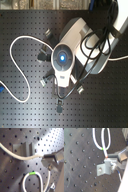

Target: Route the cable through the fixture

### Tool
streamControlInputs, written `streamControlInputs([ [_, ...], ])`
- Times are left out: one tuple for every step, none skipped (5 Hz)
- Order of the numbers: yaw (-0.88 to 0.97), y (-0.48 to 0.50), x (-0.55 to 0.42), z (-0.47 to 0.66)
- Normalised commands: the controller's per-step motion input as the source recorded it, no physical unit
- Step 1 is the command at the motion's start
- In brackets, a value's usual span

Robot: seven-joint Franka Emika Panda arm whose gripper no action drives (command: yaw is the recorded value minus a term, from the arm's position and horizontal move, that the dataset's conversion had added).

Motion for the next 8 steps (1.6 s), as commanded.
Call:
streamControlInputs([
  [0.15, -0.334, -0.041, -0.34],
  [0.28, -0.211, 0.006, -0.4],
  [0.4, -0.214, 0.169, -0.42],
  [0.35, -0.129, 0.307, -0.24],
  [0.55, -0.099, 0.23, -0.17],
  [0.67, -0.081, 0.147, -0.13],
  [0.86, 0.015, 0.048, -0.07],
  [0.92, 0.024, 0.022, -0.05],
])
